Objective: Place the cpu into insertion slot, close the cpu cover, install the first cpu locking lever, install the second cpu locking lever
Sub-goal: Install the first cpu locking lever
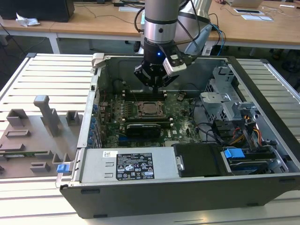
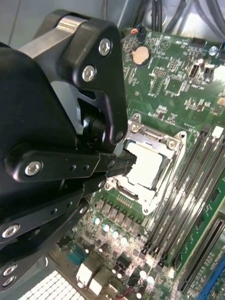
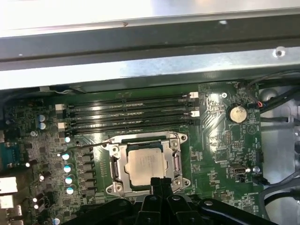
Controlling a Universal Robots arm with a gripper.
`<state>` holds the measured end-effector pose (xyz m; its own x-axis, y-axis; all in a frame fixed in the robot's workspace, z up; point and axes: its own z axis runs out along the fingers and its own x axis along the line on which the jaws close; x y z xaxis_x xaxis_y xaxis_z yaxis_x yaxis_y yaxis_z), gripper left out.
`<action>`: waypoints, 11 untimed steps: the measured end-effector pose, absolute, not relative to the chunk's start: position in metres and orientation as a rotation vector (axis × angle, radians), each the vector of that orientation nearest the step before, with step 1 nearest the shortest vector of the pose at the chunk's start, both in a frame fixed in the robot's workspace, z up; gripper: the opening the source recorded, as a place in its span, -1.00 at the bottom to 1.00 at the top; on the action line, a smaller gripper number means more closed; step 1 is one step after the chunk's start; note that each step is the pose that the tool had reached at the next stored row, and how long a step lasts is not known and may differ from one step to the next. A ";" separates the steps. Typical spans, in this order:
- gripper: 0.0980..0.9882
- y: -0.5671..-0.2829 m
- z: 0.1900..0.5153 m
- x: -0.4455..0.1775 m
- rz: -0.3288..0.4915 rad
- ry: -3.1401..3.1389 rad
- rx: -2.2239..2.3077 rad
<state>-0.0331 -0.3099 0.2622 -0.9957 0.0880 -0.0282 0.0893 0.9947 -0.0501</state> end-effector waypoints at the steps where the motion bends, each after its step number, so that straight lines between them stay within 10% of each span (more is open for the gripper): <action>1: -0.98 -0.310 0.262 -0.035 -0.080 3.111 0.138; 11: -0.98 -0.310 0.262 -0.066 -0.080 3.111 0.138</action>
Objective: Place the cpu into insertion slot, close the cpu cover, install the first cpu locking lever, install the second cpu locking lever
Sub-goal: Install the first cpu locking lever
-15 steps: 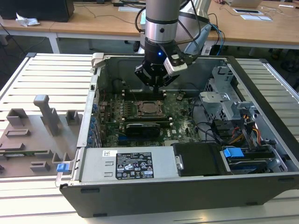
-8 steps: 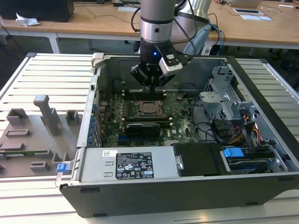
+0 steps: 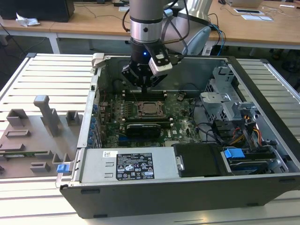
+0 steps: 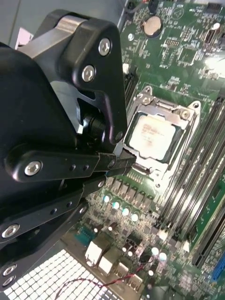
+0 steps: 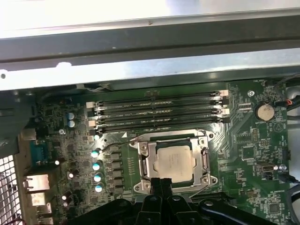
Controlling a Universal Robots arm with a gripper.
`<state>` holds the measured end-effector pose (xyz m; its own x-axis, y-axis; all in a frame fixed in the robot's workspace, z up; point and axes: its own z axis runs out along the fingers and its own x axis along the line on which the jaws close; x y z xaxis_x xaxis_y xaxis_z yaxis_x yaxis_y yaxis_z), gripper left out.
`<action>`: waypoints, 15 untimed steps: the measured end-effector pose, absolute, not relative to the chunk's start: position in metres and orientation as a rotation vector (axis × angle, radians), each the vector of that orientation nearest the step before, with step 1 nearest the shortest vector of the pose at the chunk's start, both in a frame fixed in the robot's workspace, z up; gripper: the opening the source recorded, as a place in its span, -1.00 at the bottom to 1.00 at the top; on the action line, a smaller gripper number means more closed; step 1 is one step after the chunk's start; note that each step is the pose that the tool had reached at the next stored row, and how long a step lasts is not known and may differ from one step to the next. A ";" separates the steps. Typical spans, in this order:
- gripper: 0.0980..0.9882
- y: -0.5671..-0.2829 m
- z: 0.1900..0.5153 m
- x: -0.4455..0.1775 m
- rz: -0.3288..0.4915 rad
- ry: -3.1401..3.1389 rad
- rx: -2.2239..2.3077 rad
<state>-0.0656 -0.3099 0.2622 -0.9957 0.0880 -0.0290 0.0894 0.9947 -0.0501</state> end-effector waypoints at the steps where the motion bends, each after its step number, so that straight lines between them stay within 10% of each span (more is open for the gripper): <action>1: -0.98 -0.310 0.262 -0.068 -0.080 3.111 0.138; 15: -0.98 -0.306 0.262 -0.098 -0.080 3.111 0.138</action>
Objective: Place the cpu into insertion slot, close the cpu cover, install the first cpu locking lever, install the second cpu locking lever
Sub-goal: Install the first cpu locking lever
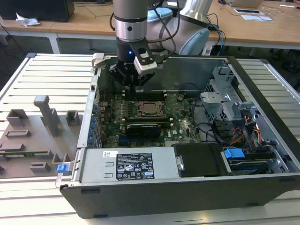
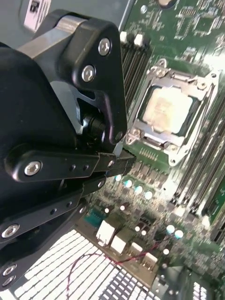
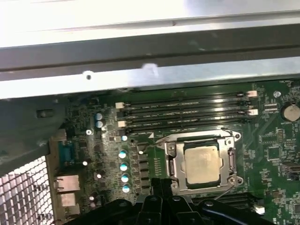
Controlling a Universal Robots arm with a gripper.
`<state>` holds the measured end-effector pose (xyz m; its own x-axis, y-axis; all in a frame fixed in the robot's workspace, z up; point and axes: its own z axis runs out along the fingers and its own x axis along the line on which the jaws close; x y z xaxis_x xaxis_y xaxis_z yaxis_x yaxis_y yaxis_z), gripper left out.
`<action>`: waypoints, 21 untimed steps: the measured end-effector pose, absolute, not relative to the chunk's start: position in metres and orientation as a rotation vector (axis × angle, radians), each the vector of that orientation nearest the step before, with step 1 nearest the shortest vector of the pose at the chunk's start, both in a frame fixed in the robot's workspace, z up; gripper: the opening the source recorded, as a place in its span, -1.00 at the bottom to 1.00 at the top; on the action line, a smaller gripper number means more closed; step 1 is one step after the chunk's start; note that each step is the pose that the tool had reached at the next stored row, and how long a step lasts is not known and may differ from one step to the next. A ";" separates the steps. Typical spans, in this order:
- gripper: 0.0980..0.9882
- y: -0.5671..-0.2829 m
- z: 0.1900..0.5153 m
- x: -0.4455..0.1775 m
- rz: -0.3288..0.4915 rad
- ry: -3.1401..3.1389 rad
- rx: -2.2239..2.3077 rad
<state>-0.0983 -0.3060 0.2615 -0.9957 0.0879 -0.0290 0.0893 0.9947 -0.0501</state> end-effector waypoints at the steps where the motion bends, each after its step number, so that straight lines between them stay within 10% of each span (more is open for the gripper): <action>1: -0.98 -0.305 0.261 -0.103 -0.080 3.111 0.138; 21: -0.98 -0.272 0.260 -0.104 -0.080 3.111 0.137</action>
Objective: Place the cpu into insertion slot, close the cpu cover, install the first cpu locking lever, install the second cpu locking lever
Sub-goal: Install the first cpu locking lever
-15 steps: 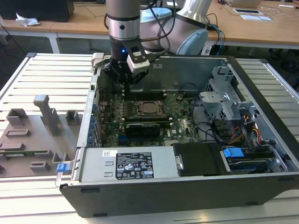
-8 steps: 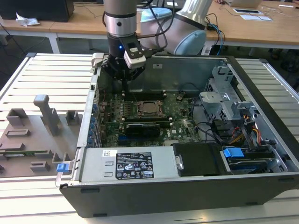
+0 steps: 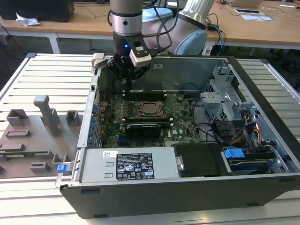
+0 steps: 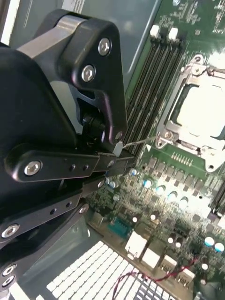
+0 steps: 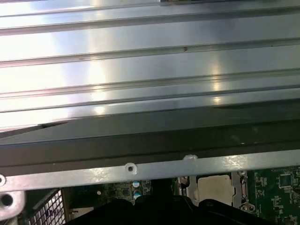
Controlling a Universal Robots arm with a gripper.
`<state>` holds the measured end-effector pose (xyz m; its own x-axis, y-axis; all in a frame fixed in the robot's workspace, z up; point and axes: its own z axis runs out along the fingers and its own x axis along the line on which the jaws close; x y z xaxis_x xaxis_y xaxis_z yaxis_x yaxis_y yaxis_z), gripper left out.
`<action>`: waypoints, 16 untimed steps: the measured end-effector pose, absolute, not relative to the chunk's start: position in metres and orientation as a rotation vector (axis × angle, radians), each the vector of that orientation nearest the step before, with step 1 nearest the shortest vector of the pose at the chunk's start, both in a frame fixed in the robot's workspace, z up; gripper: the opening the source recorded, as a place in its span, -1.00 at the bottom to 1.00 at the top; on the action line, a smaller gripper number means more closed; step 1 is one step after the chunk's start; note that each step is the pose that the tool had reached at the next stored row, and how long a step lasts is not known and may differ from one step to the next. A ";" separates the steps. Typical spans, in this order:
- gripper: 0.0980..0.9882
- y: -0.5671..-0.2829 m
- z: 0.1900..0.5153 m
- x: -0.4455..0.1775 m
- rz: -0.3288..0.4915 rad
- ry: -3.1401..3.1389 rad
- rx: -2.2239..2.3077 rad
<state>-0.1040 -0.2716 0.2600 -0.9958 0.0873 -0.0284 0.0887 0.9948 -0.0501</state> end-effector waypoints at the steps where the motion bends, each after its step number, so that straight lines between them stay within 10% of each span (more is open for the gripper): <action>1: -0.98 -0.272 0.260 -0.100 -0.080 3.112 0.138; 16: -0.98 -0.272 0.259 -0.076 -0.080 3.115 0.107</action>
